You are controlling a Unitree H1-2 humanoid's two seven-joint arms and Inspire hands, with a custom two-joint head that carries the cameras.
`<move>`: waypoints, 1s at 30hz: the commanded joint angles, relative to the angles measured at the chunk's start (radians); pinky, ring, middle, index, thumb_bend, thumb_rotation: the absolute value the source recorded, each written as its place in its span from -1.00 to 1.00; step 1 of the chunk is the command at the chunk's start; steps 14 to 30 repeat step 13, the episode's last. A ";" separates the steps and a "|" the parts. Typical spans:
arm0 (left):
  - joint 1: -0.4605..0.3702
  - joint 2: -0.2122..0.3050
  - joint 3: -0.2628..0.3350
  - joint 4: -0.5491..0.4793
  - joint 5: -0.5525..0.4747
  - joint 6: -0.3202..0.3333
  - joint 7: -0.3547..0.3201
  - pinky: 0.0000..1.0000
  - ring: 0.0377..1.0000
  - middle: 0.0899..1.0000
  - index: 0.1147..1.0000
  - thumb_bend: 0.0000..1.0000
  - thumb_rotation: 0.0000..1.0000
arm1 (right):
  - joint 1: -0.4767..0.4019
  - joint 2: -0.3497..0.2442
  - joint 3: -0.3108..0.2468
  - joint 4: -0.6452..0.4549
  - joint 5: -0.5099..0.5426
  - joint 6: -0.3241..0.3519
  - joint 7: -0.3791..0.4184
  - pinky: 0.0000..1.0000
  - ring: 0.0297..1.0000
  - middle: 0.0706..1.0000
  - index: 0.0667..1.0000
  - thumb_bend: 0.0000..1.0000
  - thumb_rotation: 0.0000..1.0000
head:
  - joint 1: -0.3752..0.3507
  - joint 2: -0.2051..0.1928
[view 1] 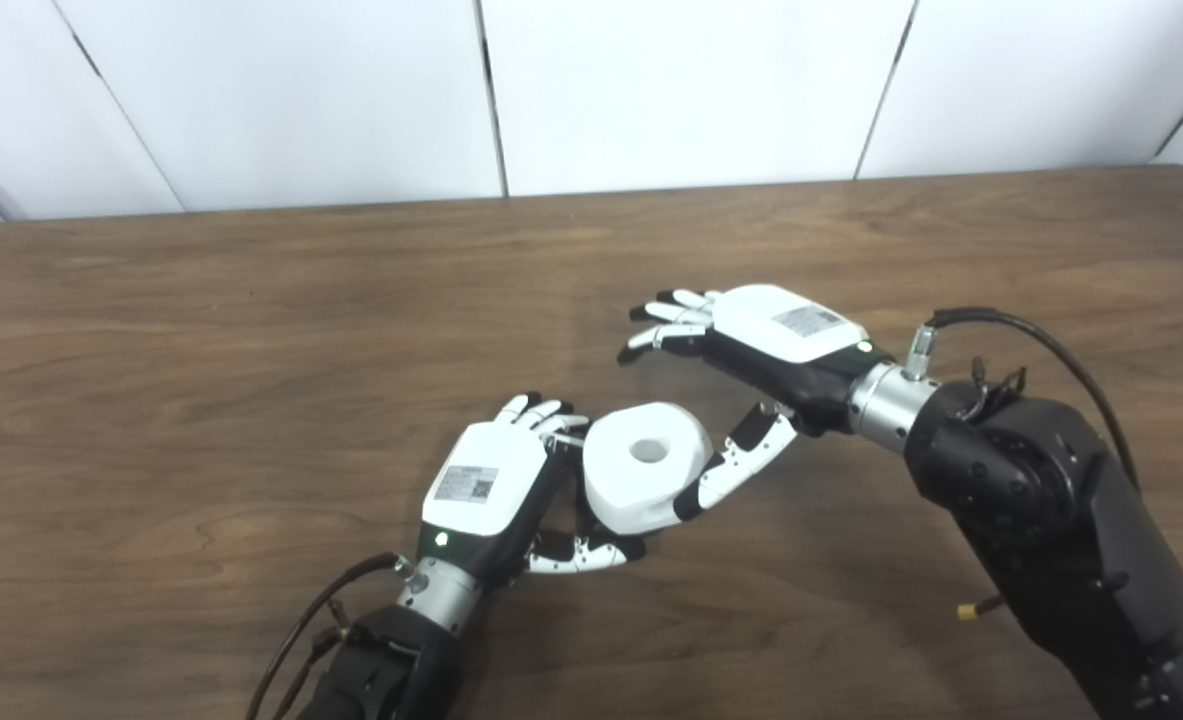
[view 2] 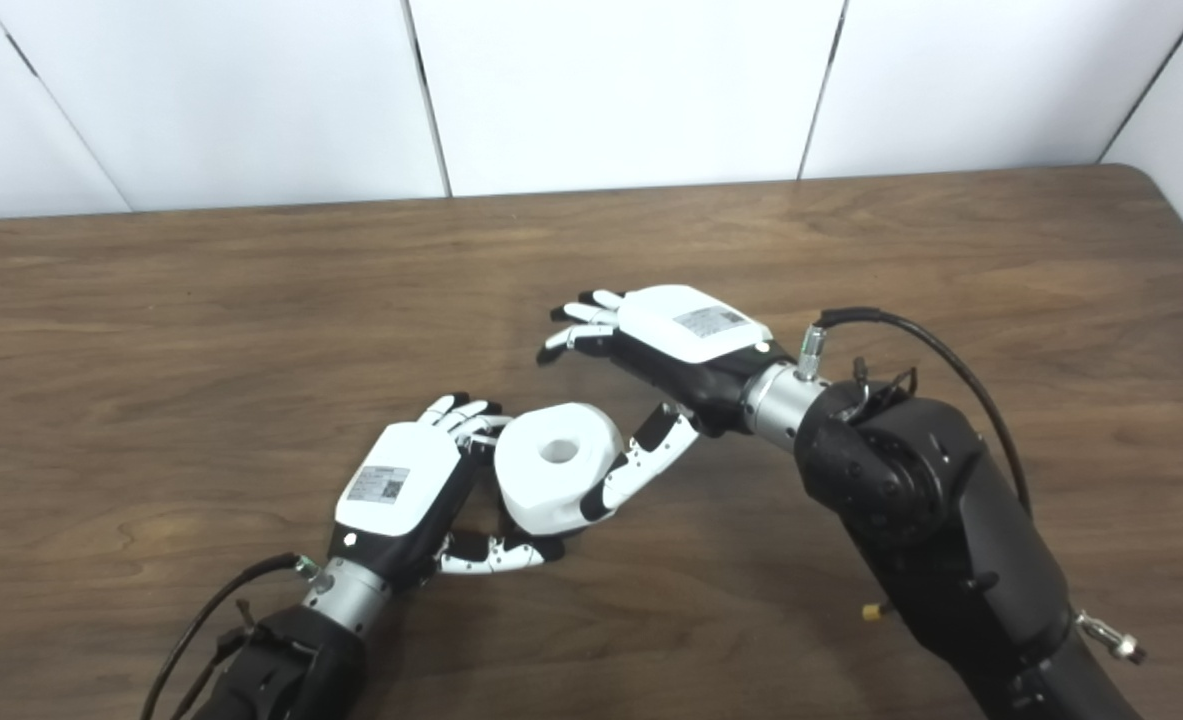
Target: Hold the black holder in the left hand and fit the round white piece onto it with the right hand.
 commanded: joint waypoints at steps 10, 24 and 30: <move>0.011 0.036 0.001 0.055 0.021 0.010 -0.056 0.89 0.75 0.52 -0.16 0.04 -0.90 | -0.093 -0.054 -0.071 -0.112 0.023 0.123 0.111 1.00 1.00 1.00 1.00 1.00 0.04 | 0.007 0.000; 0.009 0.038 0.004 0.053 0.018 0.012 -0.059 0.90 0.75 0.52 -0.16 0.04 -0.90 | -0.120 -0.074 -0.093 -0.134 0.028 0.161 0.163 1.00 1.00 1.00 1.00 1.00 0.11 | 0.010 -0.001; 0.009 0.038 0.004 0.053 0.018 0.012 -0.059 0.90 0.75 0.52 -0.16 0.04 -0.90 | -0.120 -0.074 -0.093 -0.134 0.028 0.161 0.163 1.00 1.00 1.00 1.00 1.00 0.11 | 0.010 -0.001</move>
